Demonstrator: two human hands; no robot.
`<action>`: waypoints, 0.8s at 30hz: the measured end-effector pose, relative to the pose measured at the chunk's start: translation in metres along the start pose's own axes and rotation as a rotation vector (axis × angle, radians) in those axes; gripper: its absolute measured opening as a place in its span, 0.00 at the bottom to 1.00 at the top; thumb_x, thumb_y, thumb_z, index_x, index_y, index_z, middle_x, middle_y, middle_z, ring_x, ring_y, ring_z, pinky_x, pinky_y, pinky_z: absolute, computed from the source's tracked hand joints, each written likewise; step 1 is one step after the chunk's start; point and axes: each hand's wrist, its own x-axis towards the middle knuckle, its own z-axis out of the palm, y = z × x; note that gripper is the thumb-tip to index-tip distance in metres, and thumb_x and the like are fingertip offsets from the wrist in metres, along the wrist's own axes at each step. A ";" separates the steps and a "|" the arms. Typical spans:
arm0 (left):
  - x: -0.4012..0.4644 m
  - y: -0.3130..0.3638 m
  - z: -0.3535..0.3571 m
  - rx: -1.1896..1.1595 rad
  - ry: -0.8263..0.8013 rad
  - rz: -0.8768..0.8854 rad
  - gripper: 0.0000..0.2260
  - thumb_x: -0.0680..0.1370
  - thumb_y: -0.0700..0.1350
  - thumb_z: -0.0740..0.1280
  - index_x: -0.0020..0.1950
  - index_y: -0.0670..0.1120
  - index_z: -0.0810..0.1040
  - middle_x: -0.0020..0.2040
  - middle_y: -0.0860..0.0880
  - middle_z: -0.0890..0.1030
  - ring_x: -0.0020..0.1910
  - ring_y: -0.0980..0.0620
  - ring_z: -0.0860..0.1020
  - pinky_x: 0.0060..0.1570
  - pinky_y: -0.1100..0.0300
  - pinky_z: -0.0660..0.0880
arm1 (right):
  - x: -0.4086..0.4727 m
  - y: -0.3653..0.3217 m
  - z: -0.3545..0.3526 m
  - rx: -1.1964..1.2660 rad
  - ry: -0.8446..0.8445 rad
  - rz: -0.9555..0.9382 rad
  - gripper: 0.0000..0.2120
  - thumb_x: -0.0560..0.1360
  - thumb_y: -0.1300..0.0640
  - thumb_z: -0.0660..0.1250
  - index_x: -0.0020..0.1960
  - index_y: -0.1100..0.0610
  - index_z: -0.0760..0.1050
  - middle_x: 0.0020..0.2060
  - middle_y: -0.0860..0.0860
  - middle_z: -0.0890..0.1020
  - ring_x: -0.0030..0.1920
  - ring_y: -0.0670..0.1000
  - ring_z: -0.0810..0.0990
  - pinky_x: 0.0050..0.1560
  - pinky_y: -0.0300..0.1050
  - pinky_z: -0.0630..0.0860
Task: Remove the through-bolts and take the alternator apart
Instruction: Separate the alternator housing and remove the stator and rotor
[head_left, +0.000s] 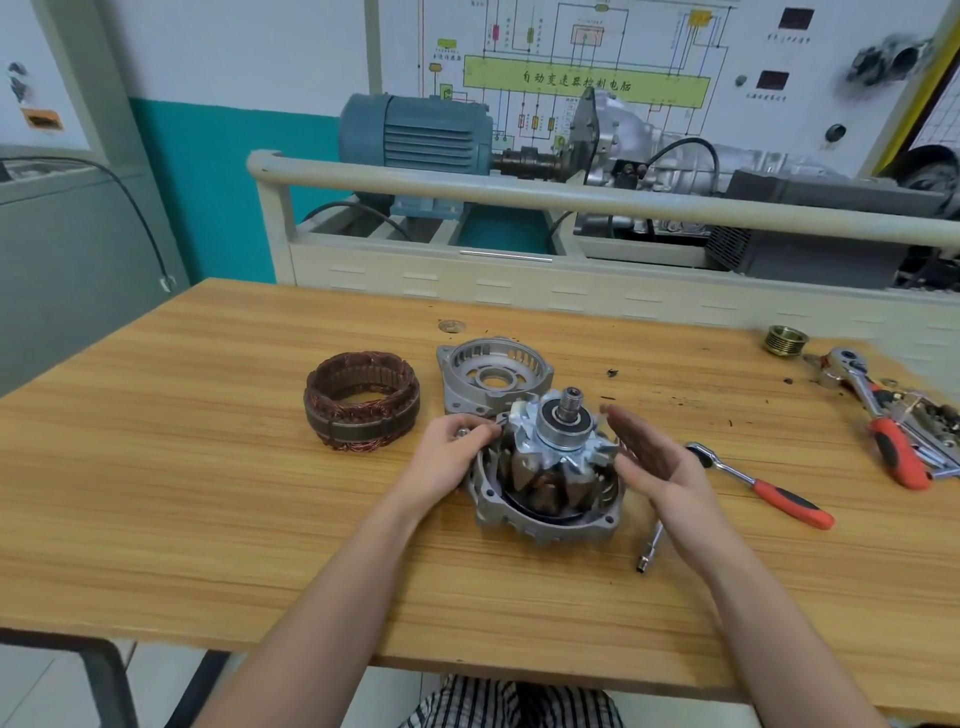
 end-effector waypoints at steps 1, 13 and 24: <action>0.000 0.000 0.000 0.002 0.011 0.000 0.05 0.78 0.44 0.65 0.49 0.47 0.80 0.44 0.49 0.83 0.38 0.60 0.82 0.38 0.69 0.77 | -0.001 -0.002 0.003 0.019 0.093 -0.018 0.20 0.74 0.64 0.66 0.63 0.48 0.74 0.62 0.44 0.78 0.66 0.44 0.73 0.67 0.43 0.70; -0.001 -0.002 -0.005 -0.013 0.012 -0.002 0.05 0.78 0.43 0.65 0.50 0.45 0.80 0.44 0.51 0.82 0.37 0.63 0.81 0.34 0.71 0.74 | -0.001 -0.025 0.021 -0.323 0.126 -0.021 0.53 0.46 0.38 0.79 0.69 0.46 0.68 0.64 0.39 0.74 0.65 0.38 0.71 0.65 0.40 0.67; -0.002 -0.003 -0.005 -0.033 0.035 0.013 0.05 0.77 0.42 0.66 0.46 0.46 0.82 0.43 0.49 0.84 0.39 0.60 0.82 0.38 0.68 0.77 | -0.006 -0.032 0.044 -0.374 0.084 -0.051 0.50 0.50 0.30 0.76 0.70 0.41 0.66 0.64 0.33 0.71 0.63 0.33 0.70 0.60 0.35 0.67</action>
